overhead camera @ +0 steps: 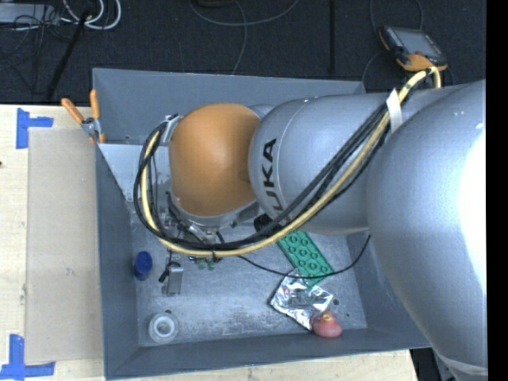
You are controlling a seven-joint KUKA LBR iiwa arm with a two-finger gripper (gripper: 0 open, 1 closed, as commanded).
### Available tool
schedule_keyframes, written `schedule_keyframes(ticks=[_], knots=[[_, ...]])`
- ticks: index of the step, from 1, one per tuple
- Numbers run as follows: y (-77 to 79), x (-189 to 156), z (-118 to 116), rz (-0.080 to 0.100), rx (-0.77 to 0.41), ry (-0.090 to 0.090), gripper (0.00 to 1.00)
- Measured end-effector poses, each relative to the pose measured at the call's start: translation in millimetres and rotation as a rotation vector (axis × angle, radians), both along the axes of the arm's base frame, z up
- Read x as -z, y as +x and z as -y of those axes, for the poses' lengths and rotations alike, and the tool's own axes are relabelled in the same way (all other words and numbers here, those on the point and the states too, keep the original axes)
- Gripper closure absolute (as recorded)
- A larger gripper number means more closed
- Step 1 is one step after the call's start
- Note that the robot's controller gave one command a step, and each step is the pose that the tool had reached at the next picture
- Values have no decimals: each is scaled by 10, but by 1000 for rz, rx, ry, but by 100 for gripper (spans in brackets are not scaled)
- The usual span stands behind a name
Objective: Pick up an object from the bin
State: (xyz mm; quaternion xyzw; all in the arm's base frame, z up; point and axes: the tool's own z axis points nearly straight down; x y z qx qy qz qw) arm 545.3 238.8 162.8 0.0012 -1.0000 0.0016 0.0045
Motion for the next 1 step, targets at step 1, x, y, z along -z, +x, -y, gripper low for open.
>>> schedule_keyframes(ticks=[1], knots=[[-645,914,-63,18,-440,7,0]])
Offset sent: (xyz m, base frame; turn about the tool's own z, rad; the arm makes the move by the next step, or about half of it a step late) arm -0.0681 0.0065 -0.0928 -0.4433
